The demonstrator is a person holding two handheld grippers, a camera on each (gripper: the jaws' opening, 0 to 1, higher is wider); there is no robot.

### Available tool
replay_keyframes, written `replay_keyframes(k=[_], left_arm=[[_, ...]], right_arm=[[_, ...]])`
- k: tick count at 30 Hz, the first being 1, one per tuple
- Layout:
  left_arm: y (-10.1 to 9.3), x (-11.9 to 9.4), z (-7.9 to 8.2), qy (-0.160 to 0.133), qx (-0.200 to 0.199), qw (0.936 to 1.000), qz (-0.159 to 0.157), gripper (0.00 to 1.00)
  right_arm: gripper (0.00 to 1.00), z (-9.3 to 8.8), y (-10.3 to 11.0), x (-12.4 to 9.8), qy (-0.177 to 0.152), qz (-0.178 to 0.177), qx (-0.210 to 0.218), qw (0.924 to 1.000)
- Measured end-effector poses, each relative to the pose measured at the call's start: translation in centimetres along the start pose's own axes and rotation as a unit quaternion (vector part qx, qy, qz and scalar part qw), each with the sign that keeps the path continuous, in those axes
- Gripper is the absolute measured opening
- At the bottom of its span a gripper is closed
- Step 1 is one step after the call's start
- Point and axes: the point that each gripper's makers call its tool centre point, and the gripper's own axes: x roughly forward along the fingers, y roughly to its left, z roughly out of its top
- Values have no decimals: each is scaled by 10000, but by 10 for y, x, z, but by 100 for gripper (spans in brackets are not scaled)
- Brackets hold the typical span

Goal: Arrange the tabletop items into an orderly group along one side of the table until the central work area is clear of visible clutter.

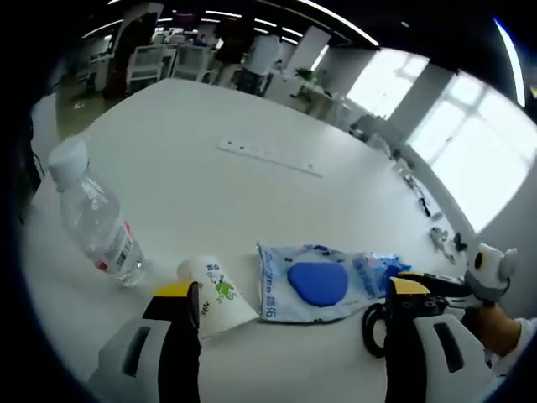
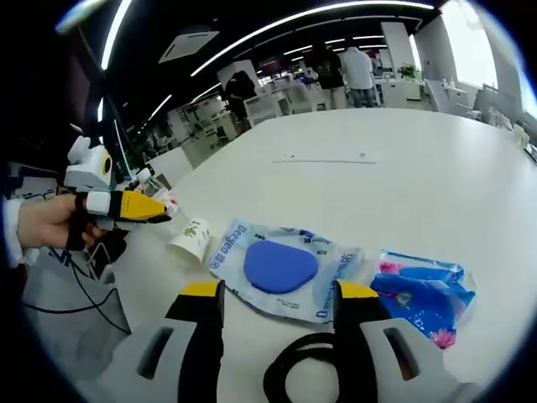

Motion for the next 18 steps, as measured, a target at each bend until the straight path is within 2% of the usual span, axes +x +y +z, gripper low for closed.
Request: replay_keyframes(k=[4, 8, 13, 18], left_arm=[[7, -9, -8, 49, 1, 10000, 27, 90], [12, -19, -18, 99, -33, 9999, 11, 93], [26, -32, -32, 206, 157, 9997, 40, 95], [46, -47, -44, 308, -123, 9993, 200, 97]], right_arm=[[49, -6, 0, 0, 40, 2, -29, 10000], [50, -10, 10, -1, 94, 66, -40, 9999], [50, -9, 14, 2, 126, 118, -101, 9998], [51, -13, 13, 2, 135, 106, -162, 9997]])
